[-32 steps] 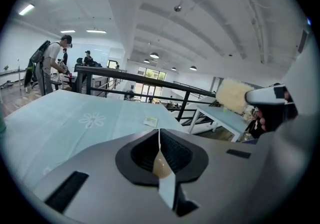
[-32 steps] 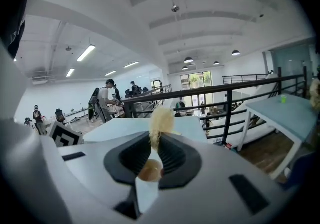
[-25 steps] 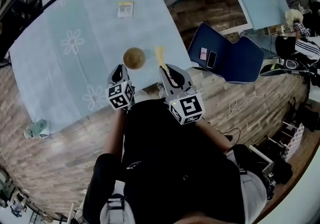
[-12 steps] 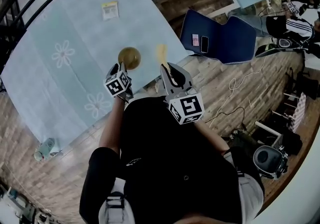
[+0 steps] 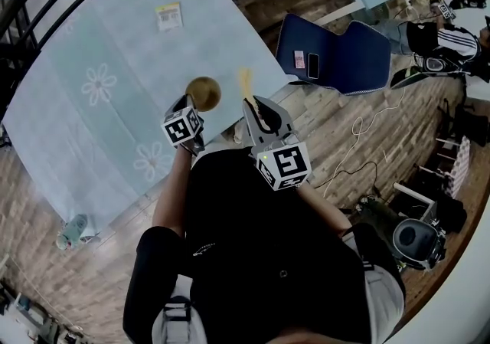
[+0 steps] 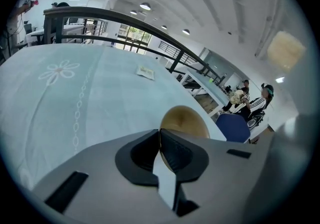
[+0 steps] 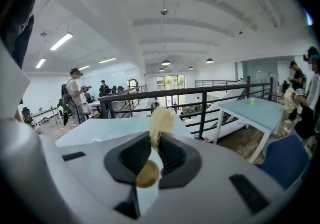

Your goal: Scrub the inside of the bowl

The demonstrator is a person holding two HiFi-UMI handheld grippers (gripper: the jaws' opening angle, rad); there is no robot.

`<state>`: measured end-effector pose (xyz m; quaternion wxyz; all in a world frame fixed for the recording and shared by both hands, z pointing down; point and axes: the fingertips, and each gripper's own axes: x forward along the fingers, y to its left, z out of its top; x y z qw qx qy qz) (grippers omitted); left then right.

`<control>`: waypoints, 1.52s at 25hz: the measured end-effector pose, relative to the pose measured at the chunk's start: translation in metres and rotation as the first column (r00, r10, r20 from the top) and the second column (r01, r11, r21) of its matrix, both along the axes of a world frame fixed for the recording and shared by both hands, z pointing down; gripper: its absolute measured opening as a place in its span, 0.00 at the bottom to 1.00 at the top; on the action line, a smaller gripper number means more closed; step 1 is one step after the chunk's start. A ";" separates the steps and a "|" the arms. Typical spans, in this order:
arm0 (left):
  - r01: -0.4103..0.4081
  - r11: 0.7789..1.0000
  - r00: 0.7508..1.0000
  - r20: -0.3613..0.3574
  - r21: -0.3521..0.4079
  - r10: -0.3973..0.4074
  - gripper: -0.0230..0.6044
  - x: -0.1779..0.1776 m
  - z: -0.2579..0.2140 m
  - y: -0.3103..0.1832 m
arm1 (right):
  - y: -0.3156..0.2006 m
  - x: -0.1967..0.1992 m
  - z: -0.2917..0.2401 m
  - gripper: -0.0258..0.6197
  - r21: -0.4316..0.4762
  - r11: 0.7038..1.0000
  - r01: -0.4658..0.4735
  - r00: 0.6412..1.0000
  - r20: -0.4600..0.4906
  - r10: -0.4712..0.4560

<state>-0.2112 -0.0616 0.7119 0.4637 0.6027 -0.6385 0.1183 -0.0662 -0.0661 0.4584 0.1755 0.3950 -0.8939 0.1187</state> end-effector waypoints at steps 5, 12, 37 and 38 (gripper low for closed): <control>0.038 0.993 0.999 -0.001 0.114 -0.038 0.08 -0.011 -0.056 0.002 | 0.011 -0.012 -0.002 0.11 0.022 0.999 0.042 0.999 -0.004 -0.042; 0.149 0.940 0.989 -0.036 0.307 -0.145 0.08 -0.018 -0.168 0.004 | 0.027 -0.034 -0.013 0.11 0.062 0.987 0.148 0.988 0.037 -0.151; -0.060 0.907 0.992 0.129 0.417 0.006 0.08 0.023 -0.229 0.002 | 0.049 -0.069 0.017 0.11 -0.075 0.826 0.558 0.810 -0.170 -0.562; -0.058 0.908 0.992 0.129 0.414 0.004 0.08 0.022 -0.228 0.001 | 0.049 -0.068 0.018 0.11 -0.079 0.818 0.569 0.798 -0.185 -0.573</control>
